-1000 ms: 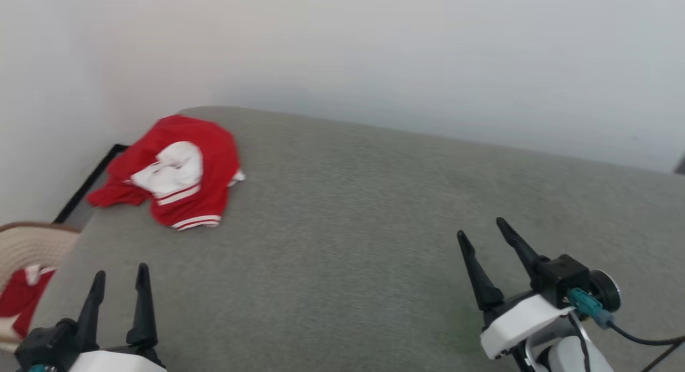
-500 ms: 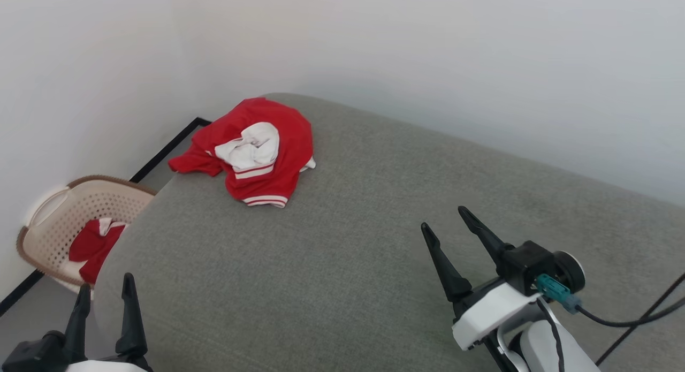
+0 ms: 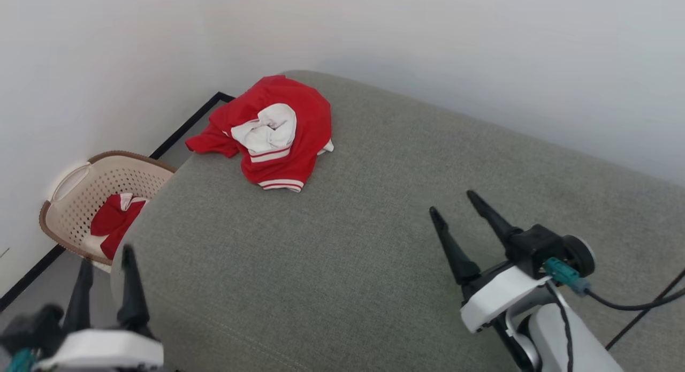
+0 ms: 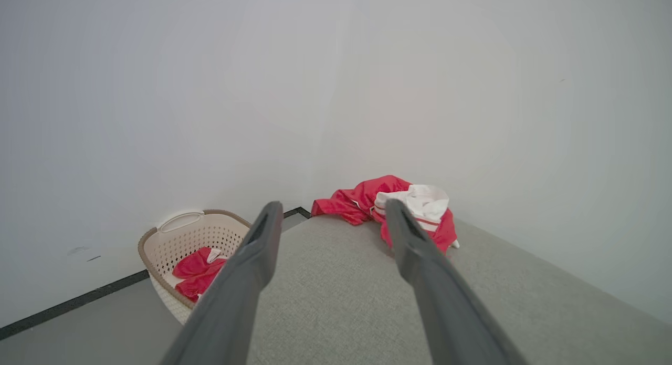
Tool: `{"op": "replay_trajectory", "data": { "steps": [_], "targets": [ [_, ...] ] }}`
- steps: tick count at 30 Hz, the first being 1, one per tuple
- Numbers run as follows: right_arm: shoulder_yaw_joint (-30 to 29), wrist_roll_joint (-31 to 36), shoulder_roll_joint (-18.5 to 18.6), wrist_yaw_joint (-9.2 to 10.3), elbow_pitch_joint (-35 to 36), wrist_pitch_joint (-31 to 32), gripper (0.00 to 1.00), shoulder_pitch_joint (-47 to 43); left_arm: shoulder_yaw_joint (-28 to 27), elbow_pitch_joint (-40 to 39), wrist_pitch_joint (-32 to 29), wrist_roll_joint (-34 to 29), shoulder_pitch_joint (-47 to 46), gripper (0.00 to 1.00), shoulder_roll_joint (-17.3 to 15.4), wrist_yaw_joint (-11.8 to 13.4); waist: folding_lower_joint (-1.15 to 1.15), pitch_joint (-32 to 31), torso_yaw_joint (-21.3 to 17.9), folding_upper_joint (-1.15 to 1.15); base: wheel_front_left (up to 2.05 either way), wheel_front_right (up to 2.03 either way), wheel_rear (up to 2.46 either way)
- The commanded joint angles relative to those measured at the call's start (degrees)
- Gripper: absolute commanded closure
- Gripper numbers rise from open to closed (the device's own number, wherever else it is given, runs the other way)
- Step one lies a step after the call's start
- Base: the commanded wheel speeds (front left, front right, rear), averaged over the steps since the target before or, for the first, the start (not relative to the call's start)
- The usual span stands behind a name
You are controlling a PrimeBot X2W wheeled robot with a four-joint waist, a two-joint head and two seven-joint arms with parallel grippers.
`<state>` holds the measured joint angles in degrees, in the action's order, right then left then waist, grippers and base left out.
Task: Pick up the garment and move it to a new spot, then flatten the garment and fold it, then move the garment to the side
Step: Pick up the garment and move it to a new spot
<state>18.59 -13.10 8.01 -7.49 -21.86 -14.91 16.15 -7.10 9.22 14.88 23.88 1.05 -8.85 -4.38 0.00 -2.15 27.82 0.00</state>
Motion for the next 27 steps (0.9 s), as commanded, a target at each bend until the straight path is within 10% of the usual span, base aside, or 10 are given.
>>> {"op": "replay_trajectory", "data": {
  "steps": [1,27],
  "targets": [
    [-0.3,0.2,0.4,0.00,0.4,-0.3,0.00,0.6,0.5,0.6,0.1,-0.2,-1.7,0.00,-0.3,-0.4,0.00,0.5,0.1,0.00,0.00,0.00,0.00],
    [-9.4,8.0,5.3,0.00,22.1,8.4,0.00,4.5,15.8,35.9,-5.6,14.3,-51.5,0.00,-15.1,-3.1,0.00,27.2,-14.3,0.00,0.00,0.00,0.00]
  ]
}}
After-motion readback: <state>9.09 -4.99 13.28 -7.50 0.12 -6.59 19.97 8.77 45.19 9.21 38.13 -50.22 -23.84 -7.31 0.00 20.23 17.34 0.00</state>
